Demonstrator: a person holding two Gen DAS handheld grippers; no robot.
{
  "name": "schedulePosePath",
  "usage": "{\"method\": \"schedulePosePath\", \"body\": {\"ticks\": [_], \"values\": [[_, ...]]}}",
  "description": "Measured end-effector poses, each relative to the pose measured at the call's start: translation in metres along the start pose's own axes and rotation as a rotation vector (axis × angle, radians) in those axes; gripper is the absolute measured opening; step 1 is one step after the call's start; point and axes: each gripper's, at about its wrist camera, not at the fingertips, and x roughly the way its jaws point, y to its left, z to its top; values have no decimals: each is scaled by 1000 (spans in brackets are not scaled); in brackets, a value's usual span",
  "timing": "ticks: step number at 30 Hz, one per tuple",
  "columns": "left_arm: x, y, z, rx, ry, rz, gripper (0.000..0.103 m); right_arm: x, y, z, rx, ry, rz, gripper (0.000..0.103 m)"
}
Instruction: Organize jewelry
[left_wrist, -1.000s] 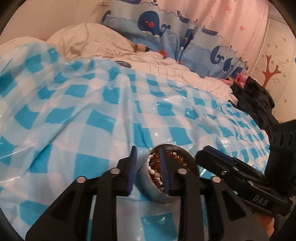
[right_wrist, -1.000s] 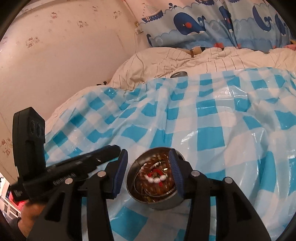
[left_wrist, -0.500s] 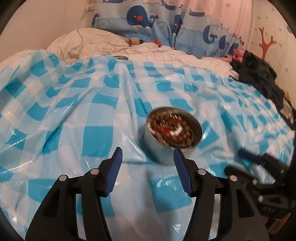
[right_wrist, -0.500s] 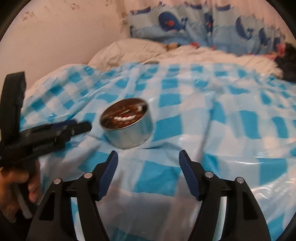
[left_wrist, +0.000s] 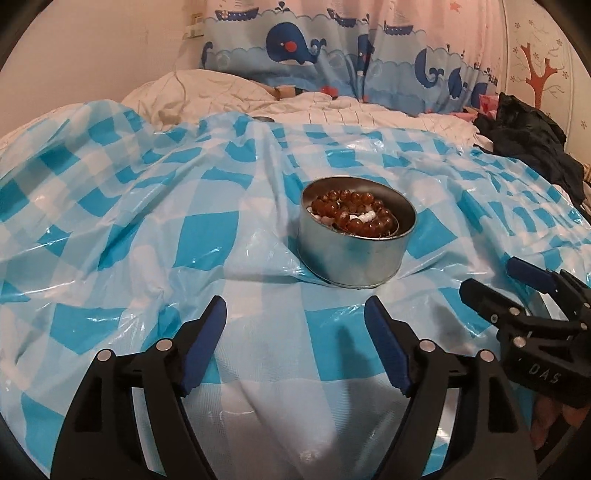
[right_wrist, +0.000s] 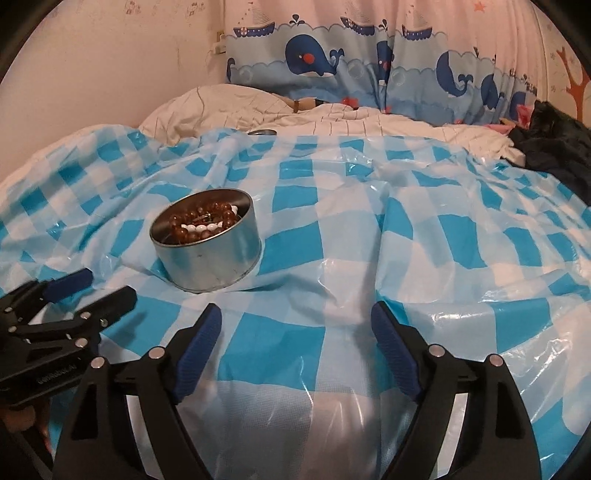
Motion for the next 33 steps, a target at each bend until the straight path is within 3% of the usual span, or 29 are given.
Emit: {"method": "schedulePosePath", "body": {"ticks": [8,14,16,26,33], "values": [[0,9,-5,-58,6,-13,78,-1,4,-3,-13,0,-38,85],[5,6,-4,-43,21,2,80,-3,-3,-6,17,-8,8,90],[5,5,-5,-37,23,13,85,-4,-5,-6,23,-5,17,92],[9,-5,-4,10,46,63,94,2,-4,-5,24,26,28,95],[11,-2,-4,-15,61,62,95,2,-4,-5,25,27,30,95]]}}
